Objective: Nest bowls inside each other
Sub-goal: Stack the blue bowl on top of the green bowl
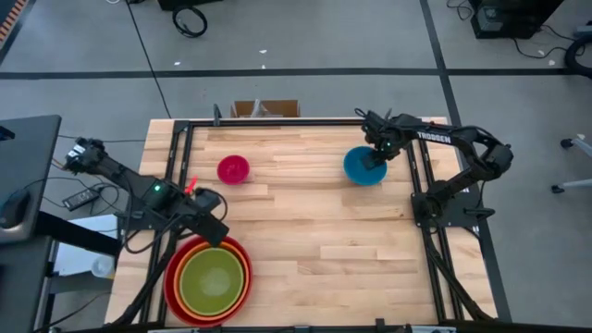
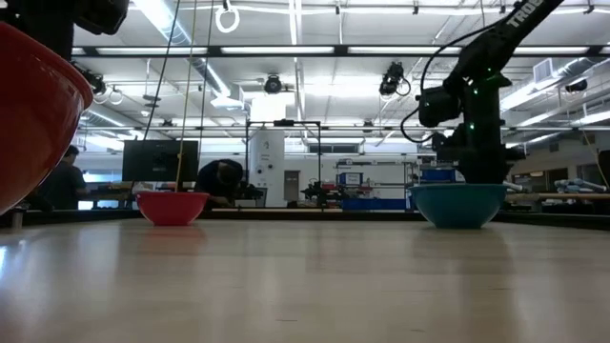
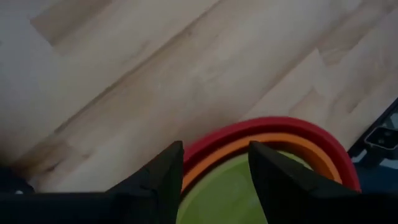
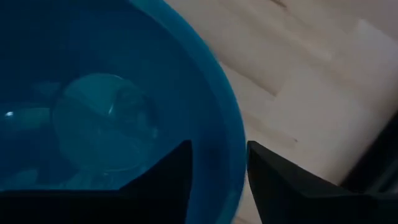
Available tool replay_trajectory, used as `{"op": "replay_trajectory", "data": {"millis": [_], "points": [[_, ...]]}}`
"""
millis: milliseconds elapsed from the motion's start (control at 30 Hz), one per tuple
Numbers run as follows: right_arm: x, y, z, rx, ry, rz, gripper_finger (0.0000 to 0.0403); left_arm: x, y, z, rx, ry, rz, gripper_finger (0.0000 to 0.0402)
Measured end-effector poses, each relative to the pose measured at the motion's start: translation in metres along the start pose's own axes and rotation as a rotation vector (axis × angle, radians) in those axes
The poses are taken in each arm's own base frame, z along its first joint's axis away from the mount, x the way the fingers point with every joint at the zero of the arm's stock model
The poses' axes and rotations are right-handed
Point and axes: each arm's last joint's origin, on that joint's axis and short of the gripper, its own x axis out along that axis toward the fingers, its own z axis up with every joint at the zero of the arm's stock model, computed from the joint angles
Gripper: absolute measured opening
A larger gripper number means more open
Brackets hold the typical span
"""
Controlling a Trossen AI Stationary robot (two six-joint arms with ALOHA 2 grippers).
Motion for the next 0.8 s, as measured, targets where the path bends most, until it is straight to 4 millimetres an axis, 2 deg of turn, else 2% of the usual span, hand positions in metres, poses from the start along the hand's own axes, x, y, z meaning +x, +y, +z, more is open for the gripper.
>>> {"op": "replay_trajectory", "data": {"millis": [167, 267, 433, 633, 800], "points": [[0.011, 0.001, -0.006, -0.002, 0.006, 0.044, 0.0128, 0.001, 0.002, 0.01, -0.025, -0.022, 0.012, 0.0183], [0.012, 0.006, -0.004, 0.005, -0.017, 0.114, 0.0088, 0.002, 0.004, 0.018, -0.052, -0.042, 0.022, 0.0183], [0.007, 0.029, 0.003, 0.002, -0.104, 0.292, 0.0015, 0.003, 0.009, 0.033, -0.085, -0.154, 0.055, 0.018], [-0.003, 0.066, 0.004, -0.019, -0.242, 0.341, 0.0018, 0.003, 0.009, 0.051, -0.106, -0.261, 0.039, 0.0172], [-0.016, 0.1, 0.0, -0.043, -0.412, 0.404, 0.0014, 0.008, 0.004, 0.072, -0.051, -0.363, 0.015, 0.0172]]}}
